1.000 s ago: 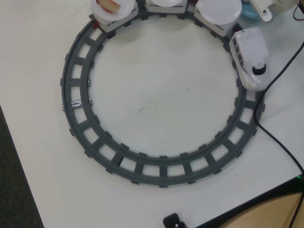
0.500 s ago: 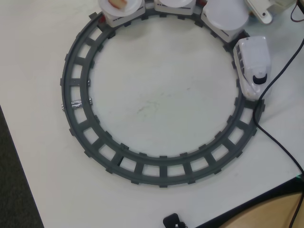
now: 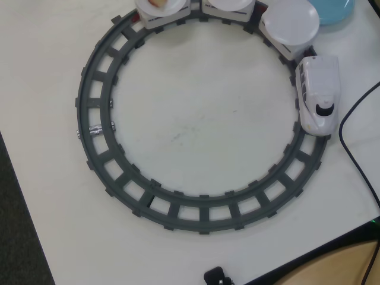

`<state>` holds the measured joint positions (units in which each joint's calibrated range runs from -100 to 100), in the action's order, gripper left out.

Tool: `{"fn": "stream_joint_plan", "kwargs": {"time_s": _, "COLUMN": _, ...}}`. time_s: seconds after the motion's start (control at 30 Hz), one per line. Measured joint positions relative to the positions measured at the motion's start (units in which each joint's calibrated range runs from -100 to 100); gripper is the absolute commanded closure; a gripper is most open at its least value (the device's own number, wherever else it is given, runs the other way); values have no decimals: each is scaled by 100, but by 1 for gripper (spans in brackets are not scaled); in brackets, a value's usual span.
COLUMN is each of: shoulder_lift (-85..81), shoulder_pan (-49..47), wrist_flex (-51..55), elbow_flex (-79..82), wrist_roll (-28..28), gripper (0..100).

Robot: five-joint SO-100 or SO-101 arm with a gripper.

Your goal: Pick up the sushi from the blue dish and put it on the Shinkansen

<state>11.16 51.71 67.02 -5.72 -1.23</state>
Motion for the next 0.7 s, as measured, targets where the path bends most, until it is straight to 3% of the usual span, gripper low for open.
{"fn": "stream_joint_plan", "kwargs": {"time_s": 0.23, "shoulder_lift": -3924, "shoulder_pan": -882, "wrist_flex": -455, "elbow_flex": 3404, "wrist_roll": 0, "gripper": 98}}
{"fn": "stream_joint_plan", "kwargs": {"time_s": 0.43, "shoulder_lift": -6998, "shoulder_pan": -2253, "wrist_flex": -1864, "elbow_flex": 6348, "wrist_roll": 5, "gripper": 98}}
{"fn": "stream_joint_plan", "kwargs": {"time_s": 0.57, "shoulder_lift": -7714, "shoulder_pan": -2938, "wrist_flex": -2800, "elbow_flex": 7717, "wrist_roll": 5, "gripper": 98}}
{"fn": "stream_joint_plan", "kwargs": {"time_s": 0.7, "shoulder_lift": -7613, "shoulder_pan": -3048, "wrist_flex": -3395, "elbow_flex": 8104, "wrist_roll": 5, "gripper": 98}}
